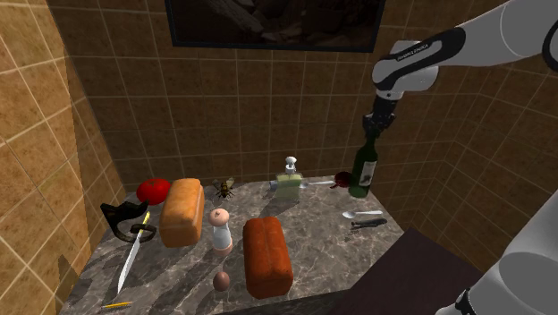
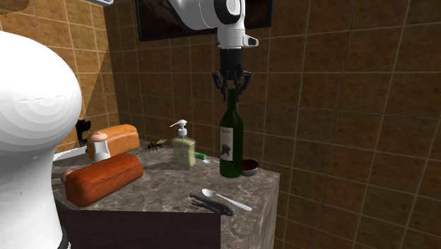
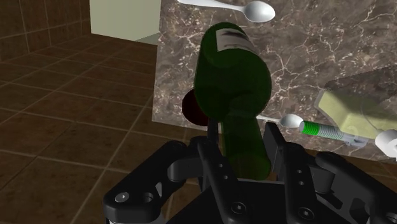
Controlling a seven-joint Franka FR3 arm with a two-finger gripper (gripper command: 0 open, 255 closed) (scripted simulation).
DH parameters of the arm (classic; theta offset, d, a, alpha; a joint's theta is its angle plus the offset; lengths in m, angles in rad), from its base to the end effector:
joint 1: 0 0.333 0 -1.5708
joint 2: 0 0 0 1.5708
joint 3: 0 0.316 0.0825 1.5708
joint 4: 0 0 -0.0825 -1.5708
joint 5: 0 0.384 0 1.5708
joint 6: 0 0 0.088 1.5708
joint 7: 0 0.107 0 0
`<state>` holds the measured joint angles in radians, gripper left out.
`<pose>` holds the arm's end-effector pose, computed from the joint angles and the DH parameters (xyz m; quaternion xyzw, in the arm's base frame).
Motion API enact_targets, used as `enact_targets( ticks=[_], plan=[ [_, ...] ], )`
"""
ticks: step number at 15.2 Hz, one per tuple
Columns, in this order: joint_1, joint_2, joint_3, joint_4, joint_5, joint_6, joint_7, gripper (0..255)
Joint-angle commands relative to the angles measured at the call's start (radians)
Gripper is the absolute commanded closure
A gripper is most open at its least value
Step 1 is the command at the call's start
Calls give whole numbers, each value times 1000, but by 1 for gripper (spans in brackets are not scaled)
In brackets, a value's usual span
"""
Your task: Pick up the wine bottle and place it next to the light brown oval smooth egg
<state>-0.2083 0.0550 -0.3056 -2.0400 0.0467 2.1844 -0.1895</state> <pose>0.4985 -0.2774 0.4259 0.9838 -0.1731 0.0472 0.0051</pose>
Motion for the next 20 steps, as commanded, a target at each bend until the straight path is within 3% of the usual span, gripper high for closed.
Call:
enact_targets(
  ticks=[1,20],
  plan=[
    [0,-6,0,20,-3,-25,3,255],
    [3,-58,1,218,-25,-273,21,255]
  ],
)
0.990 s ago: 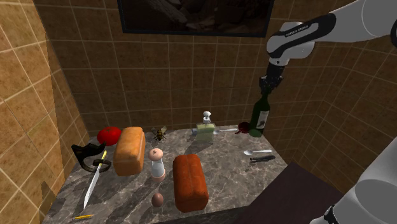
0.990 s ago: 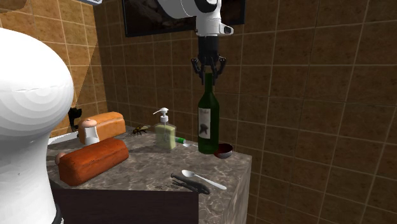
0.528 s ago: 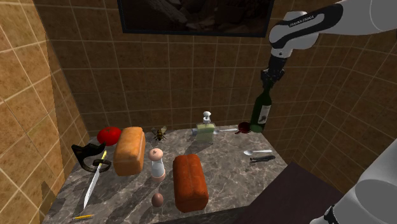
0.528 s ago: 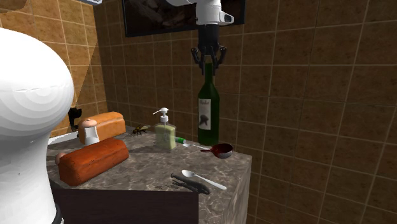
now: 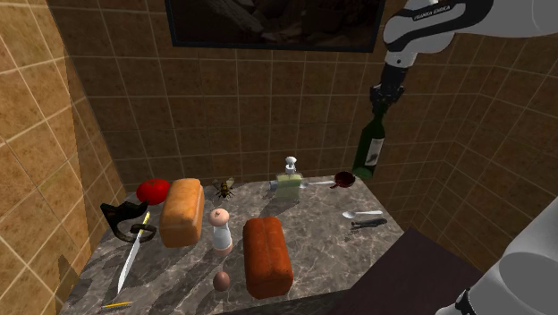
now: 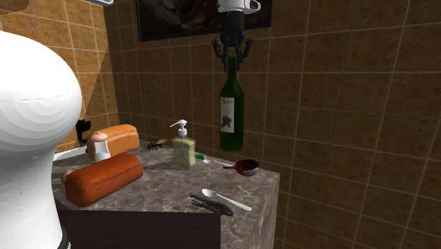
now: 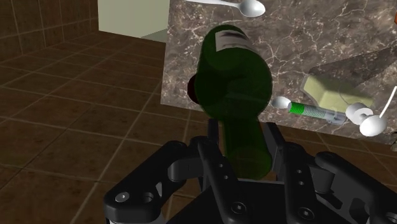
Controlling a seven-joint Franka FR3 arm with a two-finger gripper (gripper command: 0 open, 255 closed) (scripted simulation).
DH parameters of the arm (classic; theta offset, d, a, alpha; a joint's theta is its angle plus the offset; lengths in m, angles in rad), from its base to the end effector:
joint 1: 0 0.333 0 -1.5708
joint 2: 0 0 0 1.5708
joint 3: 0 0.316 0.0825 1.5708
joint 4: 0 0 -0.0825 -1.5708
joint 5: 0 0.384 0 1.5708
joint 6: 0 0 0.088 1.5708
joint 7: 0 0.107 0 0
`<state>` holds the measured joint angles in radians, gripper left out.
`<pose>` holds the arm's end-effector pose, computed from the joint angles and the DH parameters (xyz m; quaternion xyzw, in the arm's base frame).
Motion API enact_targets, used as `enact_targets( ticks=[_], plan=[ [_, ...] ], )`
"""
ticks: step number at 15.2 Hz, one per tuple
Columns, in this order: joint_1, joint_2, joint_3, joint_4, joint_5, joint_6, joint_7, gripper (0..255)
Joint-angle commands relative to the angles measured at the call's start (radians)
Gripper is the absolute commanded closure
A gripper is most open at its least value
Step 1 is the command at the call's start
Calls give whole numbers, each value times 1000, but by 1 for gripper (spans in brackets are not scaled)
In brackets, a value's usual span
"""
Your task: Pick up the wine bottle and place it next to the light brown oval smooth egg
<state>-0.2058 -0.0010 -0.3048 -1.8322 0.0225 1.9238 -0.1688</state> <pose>0.4998 -0.2782 0.5315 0.9837 -0.1732 0.0472 0.0052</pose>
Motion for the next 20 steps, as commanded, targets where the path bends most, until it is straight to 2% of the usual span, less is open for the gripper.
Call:
enact_targets(
  ticks=[1,20],
  plan=[
    [0,-2,0,23,-1,-25,1,255],
    [-5,35,-4,325,10,-291,-2,255]
  ],
)
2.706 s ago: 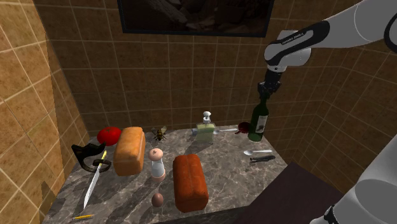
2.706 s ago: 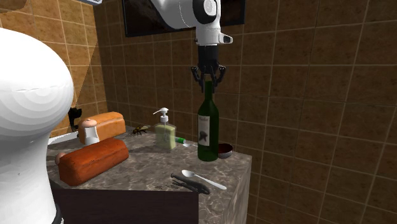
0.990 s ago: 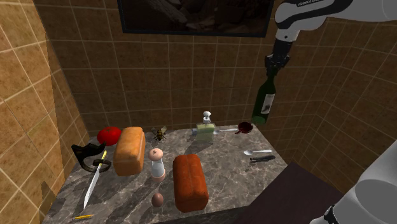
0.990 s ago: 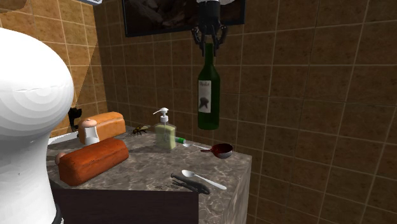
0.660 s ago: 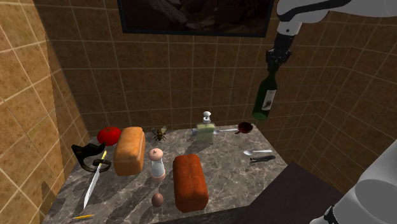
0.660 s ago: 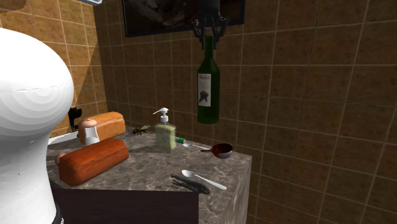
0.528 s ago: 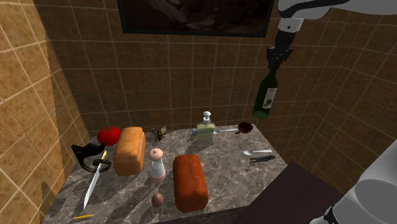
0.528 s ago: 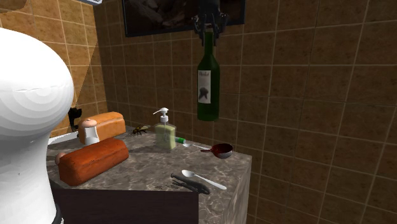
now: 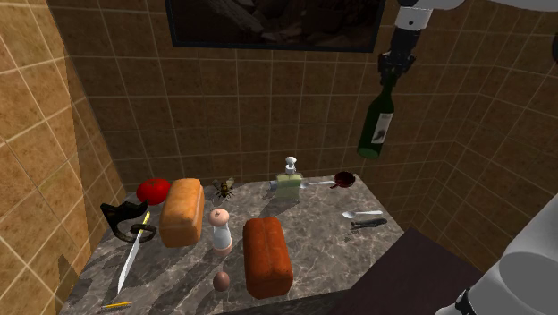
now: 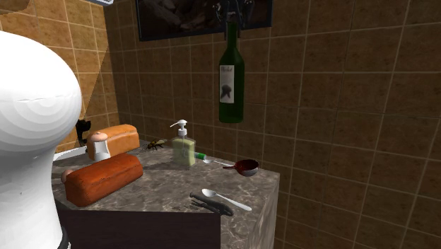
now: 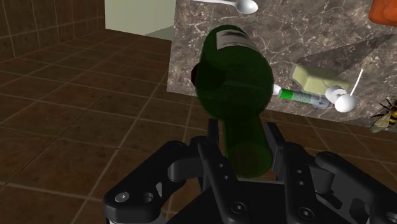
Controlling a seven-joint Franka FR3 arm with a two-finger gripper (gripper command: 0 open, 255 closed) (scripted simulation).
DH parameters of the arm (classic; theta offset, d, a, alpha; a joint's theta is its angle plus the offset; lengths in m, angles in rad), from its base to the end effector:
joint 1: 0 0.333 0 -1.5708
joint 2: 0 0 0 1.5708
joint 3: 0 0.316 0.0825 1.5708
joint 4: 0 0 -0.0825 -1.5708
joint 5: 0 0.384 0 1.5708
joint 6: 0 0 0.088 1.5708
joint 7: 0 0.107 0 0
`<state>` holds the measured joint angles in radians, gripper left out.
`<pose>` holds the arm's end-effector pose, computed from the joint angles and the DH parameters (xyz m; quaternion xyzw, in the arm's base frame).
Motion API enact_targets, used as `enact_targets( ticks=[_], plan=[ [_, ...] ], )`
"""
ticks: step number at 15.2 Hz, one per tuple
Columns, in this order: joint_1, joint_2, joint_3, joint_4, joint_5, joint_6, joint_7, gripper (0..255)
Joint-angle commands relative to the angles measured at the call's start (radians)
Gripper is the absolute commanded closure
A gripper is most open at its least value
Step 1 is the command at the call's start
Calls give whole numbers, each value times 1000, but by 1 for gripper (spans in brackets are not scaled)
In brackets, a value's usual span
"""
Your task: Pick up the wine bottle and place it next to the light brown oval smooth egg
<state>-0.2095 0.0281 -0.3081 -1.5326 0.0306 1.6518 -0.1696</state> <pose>0.4994 -0.2778 0.6351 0.9837 -0.1732 0.0472 0.0052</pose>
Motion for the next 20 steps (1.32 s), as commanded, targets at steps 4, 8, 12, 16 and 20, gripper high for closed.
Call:
enact_targets(
  ticks=[4,8,12,16,20],
  plan=[
    [-5,28,-3,107,9,-81,-4,255],
    [-10,56,-7,199,19,-145,-9,255],
    [-19,93,-11,303,32,-215,-14,255],
    [-32,141,-17,426,51,-293,-21,255],
    [-22,149,-10,469,51,-327,0,255]
  ],
)
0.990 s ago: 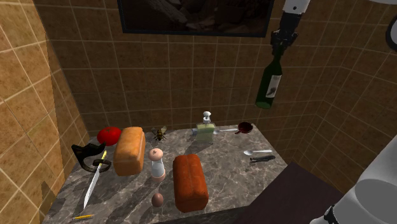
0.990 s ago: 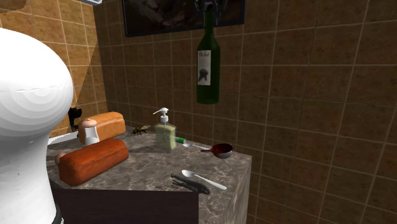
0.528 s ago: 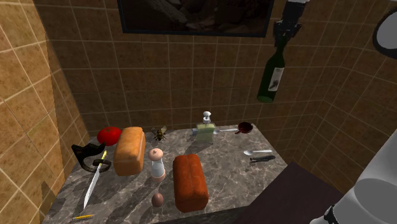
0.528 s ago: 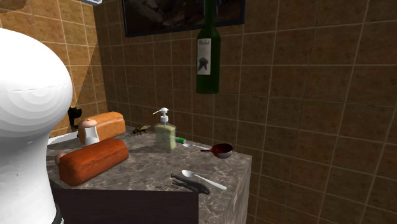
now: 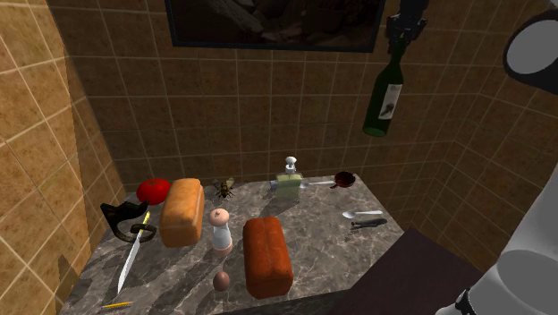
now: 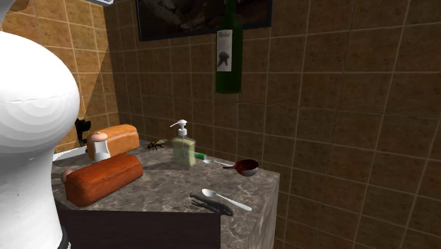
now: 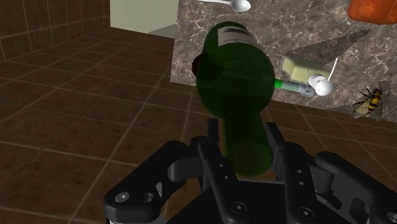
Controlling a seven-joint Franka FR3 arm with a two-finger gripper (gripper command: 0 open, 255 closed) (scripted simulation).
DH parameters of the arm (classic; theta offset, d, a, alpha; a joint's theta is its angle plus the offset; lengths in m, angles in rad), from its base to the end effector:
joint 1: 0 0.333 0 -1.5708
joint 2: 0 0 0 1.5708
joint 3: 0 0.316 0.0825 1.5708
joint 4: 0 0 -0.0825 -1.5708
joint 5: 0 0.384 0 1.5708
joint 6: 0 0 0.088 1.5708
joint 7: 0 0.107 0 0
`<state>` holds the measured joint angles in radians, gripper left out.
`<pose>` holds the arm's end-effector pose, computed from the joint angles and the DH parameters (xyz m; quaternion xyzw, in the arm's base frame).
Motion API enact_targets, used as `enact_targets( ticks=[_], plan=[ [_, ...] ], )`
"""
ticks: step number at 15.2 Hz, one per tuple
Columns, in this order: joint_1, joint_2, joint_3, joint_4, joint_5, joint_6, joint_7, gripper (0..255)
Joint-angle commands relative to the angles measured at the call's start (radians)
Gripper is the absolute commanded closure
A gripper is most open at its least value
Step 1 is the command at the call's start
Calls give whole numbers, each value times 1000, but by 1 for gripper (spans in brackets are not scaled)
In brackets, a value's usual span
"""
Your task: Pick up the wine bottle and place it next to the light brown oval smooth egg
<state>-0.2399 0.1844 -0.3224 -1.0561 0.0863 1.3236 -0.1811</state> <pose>0.5004 -0.2714 0.7362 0.9838 -0.1731 0.0471 0.0051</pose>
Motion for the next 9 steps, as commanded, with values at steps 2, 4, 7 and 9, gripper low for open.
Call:
enact_targets(
  ticks=[2,4,7,9],
  plan=[
    [53,-69,26,-116,-33,52,63,255],
    [90,-119,50,-205,-55,94,115,255],
    [134,-177,88,-314,-79,148,191,255],
    [160,-207,114,-374,-91,180,241,255]
  ],
)
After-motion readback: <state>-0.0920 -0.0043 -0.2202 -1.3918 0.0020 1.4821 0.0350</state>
